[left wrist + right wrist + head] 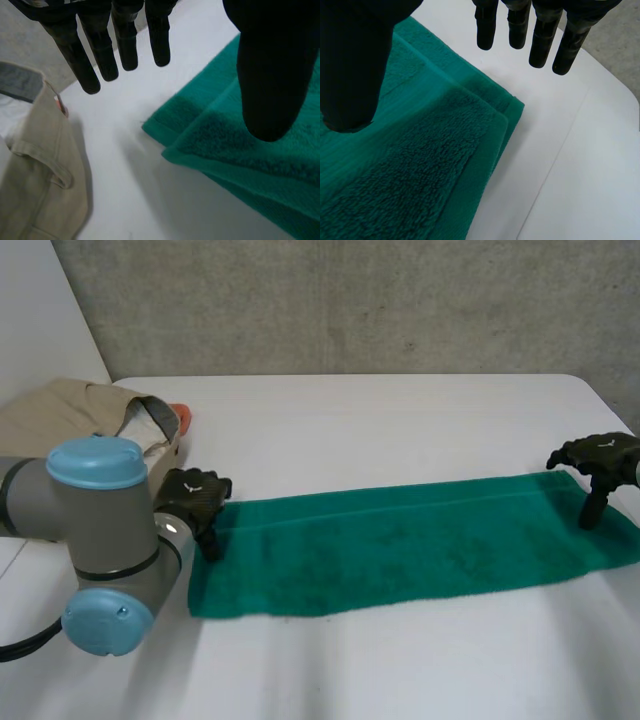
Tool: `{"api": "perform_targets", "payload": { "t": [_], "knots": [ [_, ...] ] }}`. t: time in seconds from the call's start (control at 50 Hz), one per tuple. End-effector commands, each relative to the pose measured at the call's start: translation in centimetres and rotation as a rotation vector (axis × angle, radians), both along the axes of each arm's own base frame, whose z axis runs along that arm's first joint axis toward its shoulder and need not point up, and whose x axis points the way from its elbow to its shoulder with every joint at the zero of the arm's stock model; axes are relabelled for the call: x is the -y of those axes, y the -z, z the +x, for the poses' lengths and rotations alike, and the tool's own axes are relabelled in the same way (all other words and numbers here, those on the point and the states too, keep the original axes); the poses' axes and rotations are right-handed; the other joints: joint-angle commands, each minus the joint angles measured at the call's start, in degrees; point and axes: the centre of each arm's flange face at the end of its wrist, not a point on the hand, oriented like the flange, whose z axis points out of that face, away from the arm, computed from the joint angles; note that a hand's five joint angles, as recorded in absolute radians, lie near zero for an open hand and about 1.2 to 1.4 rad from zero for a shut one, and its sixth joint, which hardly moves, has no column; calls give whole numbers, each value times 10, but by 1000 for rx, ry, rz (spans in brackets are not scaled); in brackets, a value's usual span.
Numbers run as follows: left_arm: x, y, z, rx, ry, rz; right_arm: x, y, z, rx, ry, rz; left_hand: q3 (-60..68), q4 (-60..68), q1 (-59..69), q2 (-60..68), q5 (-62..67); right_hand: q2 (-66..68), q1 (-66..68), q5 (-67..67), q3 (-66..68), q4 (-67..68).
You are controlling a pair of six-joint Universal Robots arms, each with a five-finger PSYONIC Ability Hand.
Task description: Fold the laundry.
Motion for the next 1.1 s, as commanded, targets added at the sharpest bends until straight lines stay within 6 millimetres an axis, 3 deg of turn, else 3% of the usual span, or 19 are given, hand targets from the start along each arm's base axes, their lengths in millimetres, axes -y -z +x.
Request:
{"api": "perform_targets", "payload": {
  "t": [0.02,0.16,0.34,0.42,0.62,0.64,0.66,0.7,0.9,0.94,1.04,1.1],
  "knots": [
    [3,14,-2,18,0,44,15,20,0,-8,0,0,132,131,134,129,129,61,71,47,46,53],
    [3,15,-2,17,4,48,23,27,0,-11,0,-12,275,274,277,272,272,123,133,110,108,115],
    [4,14,-3,19,6,41,31,34,-2,-17,3,-25,554,553,556,551,551,185,195,172,171,177],
    [5,15,-3,21,6,37,32,37,-2,-16,3,-21,609,609,612,607,607,197,207,184,182,189],
    [6,19,-3,27,2,46,33,42,-2,-17,0,-16,609,609,612,607,607,201,211,187,186,193],
    [7,19,-3,26,0,45,33,42,-2,-17,0,-16,570,569,572,567,567,196,206,182,181,188],
    [6,19,-3,25,-2,45,33,43,-2,-17,0,-16,336,335,339,334,334,176,186,162,161,168],
    [5,18,-4,27,-2,45,34,44,-2,-17,0,-16,169,169,172,167,167,152,162,138,137,144],
    [0,16,-5,26,10,48,37,50,-2,-18,1,-18,145,145,148,143,143,169,179,155,154,160],
    [0,17,-6,26,11,49,37,50,-2,-17,0,-16,145,145,148,143,143,239,249,225,224,231],
    [-2,19,-6,26,11,55,37,51,-2,-18,-2,-18,145,145,148,143,143,670,680,656,655,662],
    [-2,19,-6,22,11,57,38,44,-1,-14,-2,-33,145,145,148,143,143,671,681,657,656,663]
  ]
}}
